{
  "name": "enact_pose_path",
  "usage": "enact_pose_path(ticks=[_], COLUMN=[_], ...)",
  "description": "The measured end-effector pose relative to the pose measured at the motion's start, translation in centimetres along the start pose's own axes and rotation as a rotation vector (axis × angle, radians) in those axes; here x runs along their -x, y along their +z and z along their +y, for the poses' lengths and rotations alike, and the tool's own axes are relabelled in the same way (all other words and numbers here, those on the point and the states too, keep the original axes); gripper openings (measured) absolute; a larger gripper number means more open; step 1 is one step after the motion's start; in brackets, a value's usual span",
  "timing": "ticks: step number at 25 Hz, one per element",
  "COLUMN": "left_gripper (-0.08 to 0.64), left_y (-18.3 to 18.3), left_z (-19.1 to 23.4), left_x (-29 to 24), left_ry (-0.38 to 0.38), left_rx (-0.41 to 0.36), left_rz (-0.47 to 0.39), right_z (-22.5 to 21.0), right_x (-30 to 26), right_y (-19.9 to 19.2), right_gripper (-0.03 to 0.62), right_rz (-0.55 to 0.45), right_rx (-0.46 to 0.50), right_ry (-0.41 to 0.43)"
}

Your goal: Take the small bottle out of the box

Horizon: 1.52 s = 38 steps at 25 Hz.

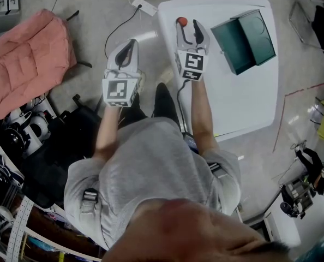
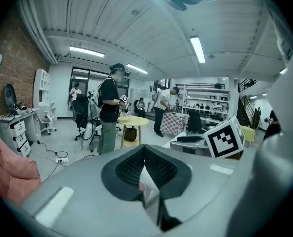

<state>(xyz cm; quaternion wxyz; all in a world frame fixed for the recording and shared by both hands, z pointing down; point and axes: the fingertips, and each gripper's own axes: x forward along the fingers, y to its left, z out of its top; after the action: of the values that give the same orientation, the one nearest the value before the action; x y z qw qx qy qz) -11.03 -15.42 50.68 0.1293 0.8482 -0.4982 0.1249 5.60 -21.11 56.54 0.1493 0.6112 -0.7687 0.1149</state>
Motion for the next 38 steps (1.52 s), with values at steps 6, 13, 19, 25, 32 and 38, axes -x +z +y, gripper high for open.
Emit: enact_pose_path(ticks=[6, 13, 19, 25, 32, 38], left_gripper=[0.012, 0.012, 0.012, 0.012, 0.012, 0.012], left_y=[2.0, 4.4, 6.7, 7.7, 8.2, 8.2], left_z=[-1.0, -2.5, -4.7, -7.2, -9.8, -12.1], left_x=[0.9, 2.1, 2.9, 3.6, 6.1, 8.1], left_ry=[-0.045, -0.117, -0.197, -0.282, -0.359, -0.439], left_rx=[-0.03, -0.061, -0.093, -0.116, -0.137, -0.155], left_rz=[-0.045, -0.093, -0.14, -0.177, -0.202, -0.222], right_z=[-0.8, -2.1, -3.1, -4.2, -4.2, -3.3], right_x=[2.6, 6.7, 10.5, 15.1, 21.6, 26.0], right_y=[2.2, 5.0, 6.0, 6.3, 6.2, 4.9], right_gripper=[0.202, 0.188, 0.178, 0.161, 0.129, 0.084], right_rz=[-0.043, -0.106, -0.14, -0.178, -0.215, -0.215], right_rx=[-0.016, -0.044, -0.052, -0.063, -0.073, -0.087], right_ry=[-0.044, -0.137, -0.215, -0.306, -0.411, -0.485])
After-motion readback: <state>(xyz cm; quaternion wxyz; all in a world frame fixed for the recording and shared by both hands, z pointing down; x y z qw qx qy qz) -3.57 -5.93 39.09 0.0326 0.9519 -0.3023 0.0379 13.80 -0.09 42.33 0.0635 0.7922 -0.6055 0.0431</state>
